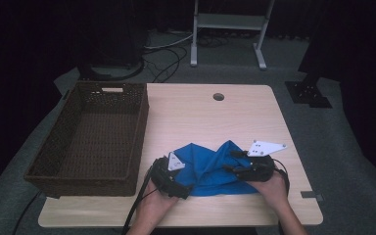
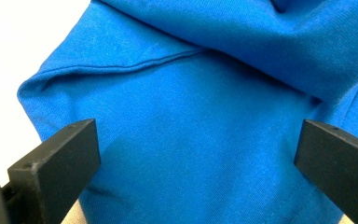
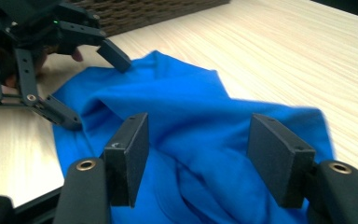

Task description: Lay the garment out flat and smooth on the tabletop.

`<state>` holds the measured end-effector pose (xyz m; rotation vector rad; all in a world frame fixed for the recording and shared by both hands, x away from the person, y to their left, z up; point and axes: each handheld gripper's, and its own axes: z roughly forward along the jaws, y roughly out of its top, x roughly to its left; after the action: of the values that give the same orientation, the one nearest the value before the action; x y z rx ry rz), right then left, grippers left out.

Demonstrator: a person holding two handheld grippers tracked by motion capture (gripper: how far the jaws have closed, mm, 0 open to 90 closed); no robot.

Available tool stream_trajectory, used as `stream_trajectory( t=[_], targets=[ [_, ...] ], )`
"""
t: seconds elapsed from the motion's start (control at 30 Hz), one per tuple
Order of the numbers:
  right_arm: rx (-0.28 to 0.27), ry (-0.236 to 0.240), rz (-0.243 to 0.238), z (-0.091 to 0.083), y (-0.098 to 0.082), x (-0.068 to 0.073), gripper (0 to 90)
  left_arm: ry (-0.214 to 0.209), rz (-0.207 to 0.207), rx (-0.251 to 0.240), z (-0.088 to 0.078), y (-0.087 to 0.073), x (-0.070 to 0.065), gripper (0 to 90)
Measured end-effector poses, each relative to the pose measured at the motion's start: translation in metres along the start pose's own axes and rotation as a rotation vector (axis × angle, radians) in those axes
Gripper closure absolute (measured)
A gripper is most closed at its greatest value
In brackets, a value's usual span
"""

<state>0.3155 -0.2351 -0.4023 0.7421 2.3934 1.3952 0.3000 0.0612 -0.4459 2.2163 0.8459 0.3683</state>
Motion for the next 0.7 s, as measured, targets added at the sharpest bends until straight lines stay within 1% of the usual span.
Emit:
stream_trajectory(
  t=[0.37,0.47,0.57,0.7],
  targets=[
    [-0.007,0.079,-0.052,0.024,0.015,0.016,38.8,0.0,0.001,0.001,0.0,0.0,0.0,0.0],
    [-0.01,0.104,-0.064,0.028,0.017,0.02,38.8,0.0,0.001,0.001,0.0,0.0,0.0,0.0],
    [-0.004,0.128,-0.086,0.034,0.018,0.026,38.8,0.0,0.001,0.002,0.0,0.0,0.0,0.0],
    [0.009,0.145,-0.102,0.041,0.019,0.032,39.4,-0.001,0.001,0.001,0.0,0.0,0.0,0.0]
  ],
)
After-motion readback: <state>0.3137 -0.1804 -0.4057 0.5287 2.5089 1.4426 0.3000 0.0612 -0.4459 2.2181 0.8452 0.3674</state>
